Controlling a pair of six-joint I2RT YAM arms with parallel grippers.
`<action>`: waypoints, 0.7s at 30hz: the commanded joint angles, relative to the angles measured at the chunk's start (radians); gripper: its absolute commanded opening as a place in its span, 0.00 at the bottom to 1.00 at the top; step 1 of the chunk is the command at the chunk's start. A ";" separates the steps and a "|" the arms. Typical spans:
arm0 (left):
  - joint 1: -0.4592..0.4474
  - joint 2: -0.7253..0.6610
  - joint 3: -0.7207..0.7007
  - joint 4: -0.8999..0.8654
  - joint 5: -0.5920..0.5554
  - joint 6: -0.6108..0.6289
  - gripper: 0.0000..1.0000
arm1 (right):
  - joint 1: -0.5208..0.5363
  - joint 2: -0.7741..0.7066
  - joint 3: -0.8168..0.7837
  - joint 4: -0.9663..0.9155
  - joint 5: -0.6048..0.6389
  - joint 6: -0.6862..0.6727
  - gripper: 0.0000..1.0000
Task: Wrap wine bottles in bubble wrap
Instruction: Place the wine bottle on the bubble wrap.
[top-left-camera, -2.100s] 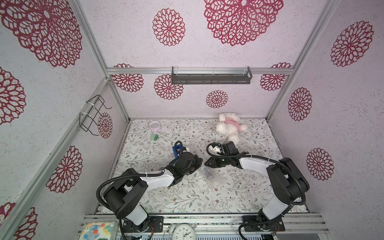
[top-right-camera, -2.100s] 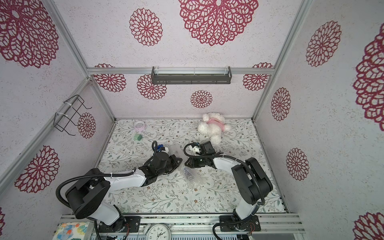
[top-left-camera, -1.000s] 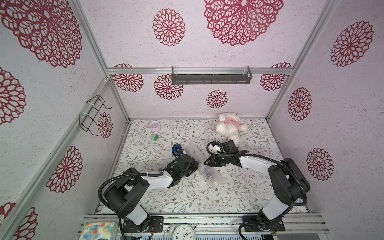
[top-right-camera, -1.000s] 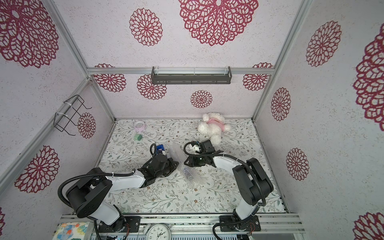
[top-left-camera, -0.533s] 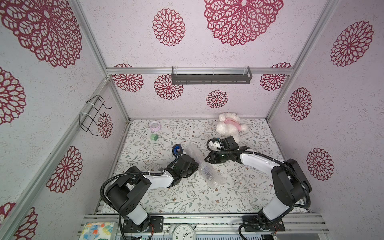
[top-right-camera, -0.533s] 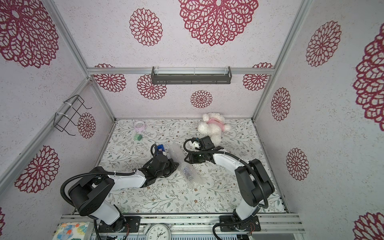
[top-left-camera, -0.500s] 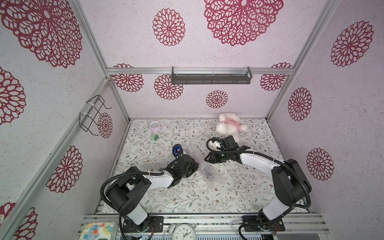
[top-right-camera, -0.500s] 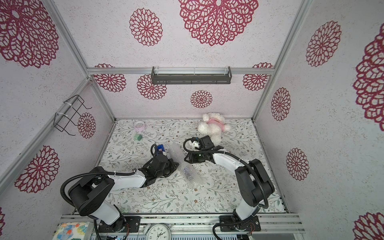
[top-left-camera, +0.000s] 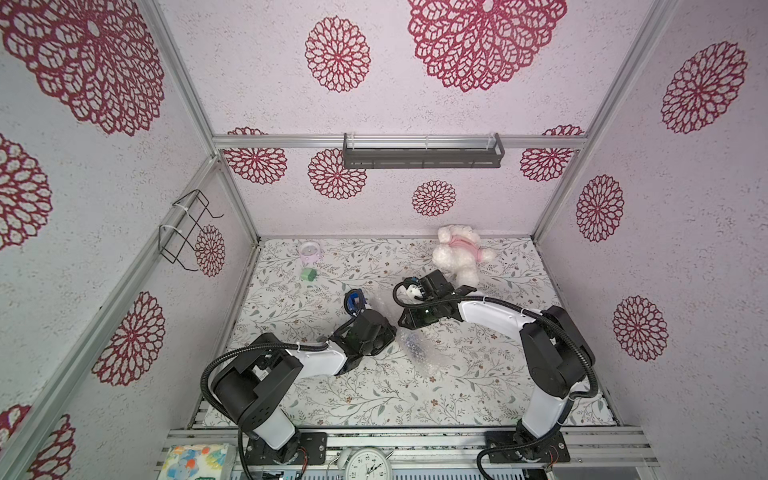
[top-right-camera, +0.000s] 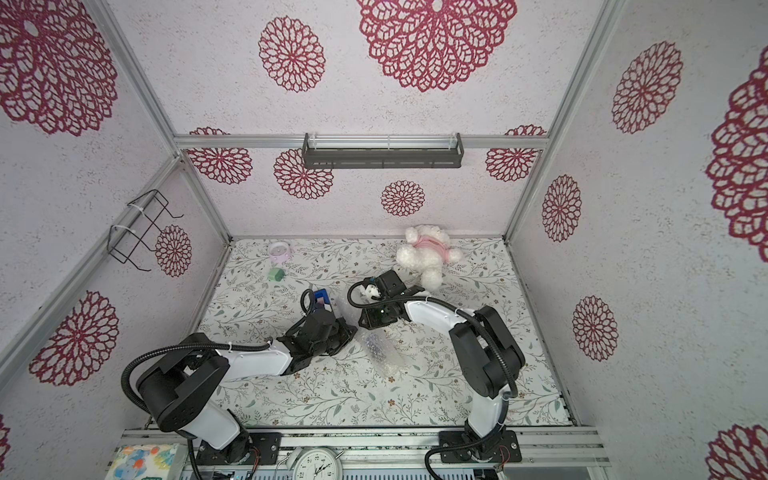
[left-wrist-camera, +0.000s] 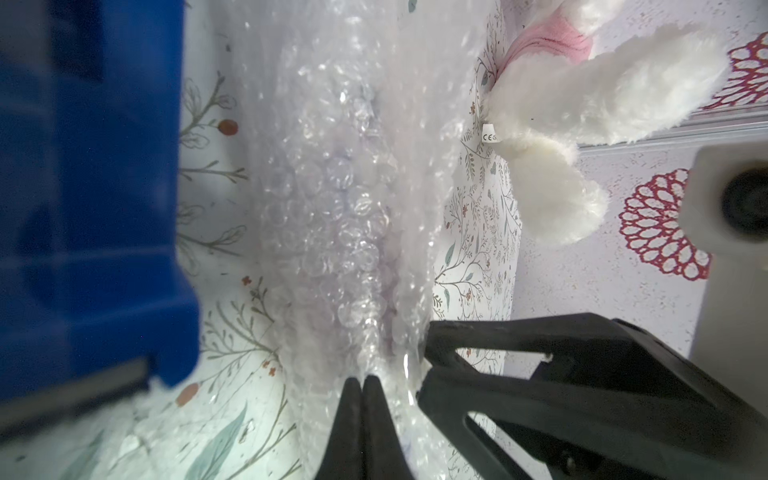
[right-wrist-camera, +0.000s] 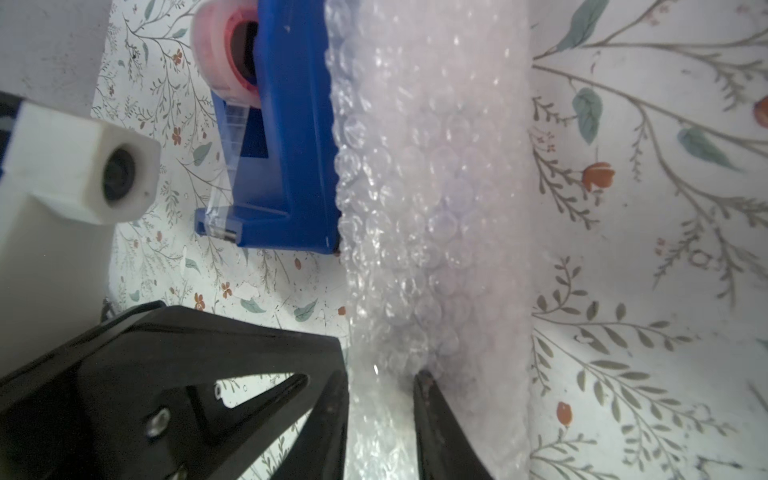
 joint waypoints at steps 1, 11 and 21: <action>0.018 0.028 -0.001 -0.009 0.006 -0.015 0.00 | 0.021 -0.007 0.008 -0.072 0.094 -0.042 0.30; 0.035 0.060 0.001 0.002 0.021 -0.002 0.00 | 0.042 -0.022 -0.013 -0.047 0.124 -0.026 0.39; 0.048 0.131 0.026 0.039 0.070 0.004 0.00 | 0.042 -0.042 -0.015 -0.035 0.132 -0.004 0.38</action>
